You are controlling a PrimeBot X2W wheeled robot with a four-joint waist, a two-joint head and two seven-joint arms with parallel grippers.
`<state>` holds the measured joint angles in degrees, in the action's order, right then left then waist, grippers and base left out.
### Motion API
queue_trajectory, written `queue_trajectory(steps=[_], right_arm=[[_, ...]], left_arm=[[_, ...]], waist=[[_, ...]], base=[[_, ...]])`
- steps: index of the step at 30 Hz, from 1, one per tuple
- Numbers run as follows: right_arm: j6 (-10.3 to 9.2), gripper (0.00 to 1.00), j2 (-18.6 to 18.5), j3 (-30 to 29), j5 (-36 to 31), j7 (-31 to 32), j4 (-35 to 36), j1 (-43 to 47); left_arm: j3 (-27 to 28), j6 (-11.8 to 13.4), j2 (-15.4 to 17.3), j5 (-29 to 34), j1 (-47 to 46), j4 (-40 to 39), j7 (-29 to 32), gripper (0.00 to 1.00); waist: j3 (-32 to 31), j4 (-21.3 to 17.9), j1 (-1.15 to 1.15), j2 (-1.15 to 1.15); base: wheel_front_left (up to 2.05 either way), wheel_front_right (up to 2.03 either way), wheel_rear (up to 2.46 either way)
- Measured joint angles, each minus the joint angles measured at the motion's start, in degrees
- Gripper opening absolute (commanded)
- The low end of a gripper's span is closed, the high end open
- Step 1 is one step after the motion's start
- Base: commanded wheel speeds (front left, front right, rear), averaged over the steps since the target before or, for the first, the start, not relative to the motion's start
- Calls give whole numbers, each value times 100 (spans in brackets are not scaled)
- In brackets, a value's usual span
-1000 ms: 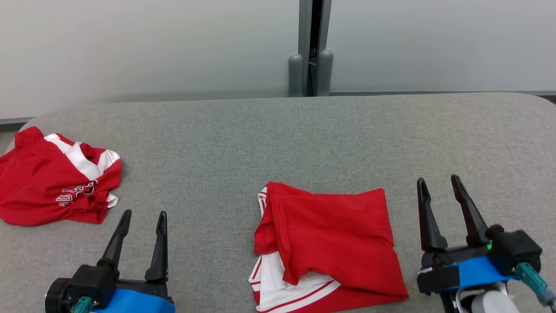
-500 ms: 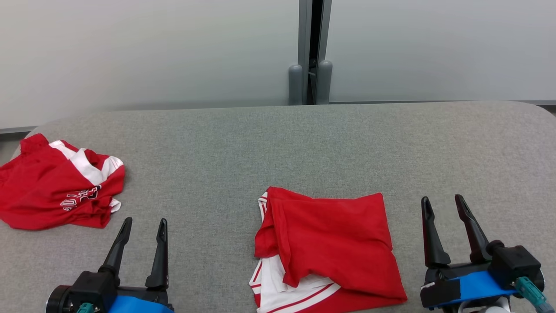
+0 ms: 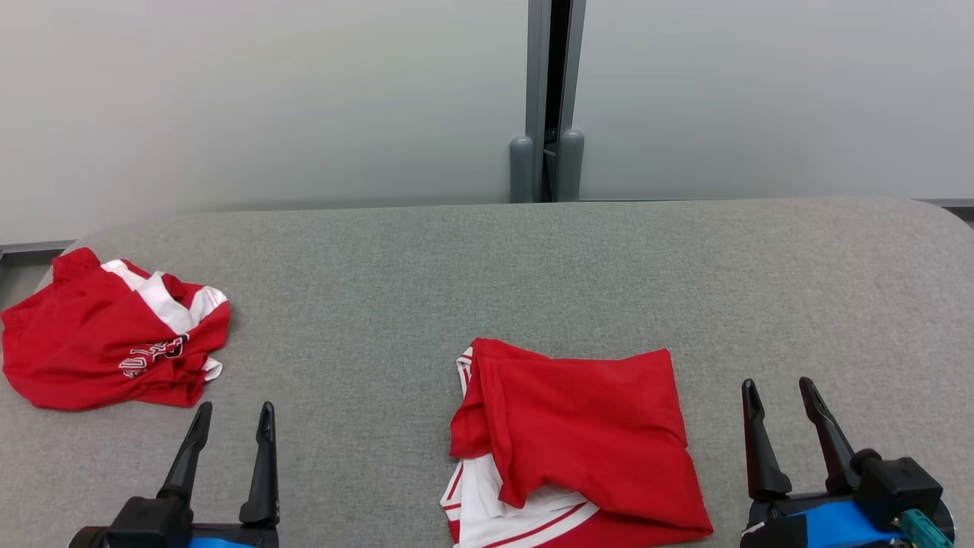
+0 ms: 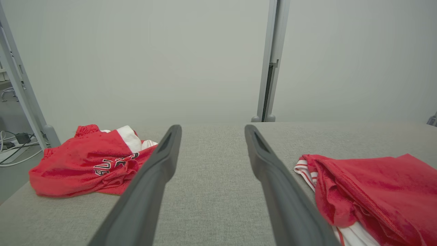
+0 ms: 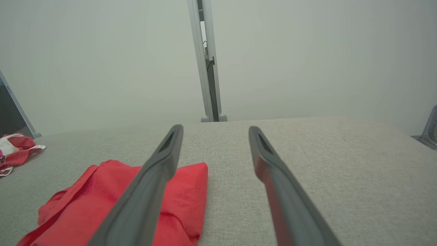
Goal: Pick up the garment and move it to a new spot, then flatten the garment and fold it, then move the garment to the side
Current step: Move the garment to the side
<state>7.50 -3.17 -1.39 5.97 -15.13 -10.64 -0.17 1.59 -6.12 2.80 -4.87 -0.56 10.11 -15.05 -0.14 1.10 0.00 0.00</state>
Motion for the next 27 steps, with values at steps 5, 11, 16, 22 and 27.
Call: queue_trajectory(steps=[5, 11, 16, 22, 27], right_arm=[[0, 100, 8, -37, 9, 0, -54, 78], [0, 100, 12, -75, 9, 0, -126, 139], [0, 100, 14, -63, 9, 0, -194, 165], [0, 100, 16, -46, 8, 0, -244, 166], [0, 100, 16, 66, -53, 0, -399, 150]], left_arm=[[104, 47, 0, 38, 68, -40, 0, 100], [196, 68, 1, 58, 110, -48, 0, 100], [212, 94, 1, 86, 159, -45, 0, 100], [215, 94, 1, 91, 173, -36, 0, 100], [220, 94, 1, 92, 176, -22, 0, 100]], waist=[[-66, 27, 0, 0], [-124, 42, 0, 0], [-145, 36, 0, 0], [-165, 35, 0, 0], [-159, 28, 0, 0]], base=[[0, 0, 0], [0, 0, 0], [0, 0, 0], [0, 0, 0], [0, 0, 0]])
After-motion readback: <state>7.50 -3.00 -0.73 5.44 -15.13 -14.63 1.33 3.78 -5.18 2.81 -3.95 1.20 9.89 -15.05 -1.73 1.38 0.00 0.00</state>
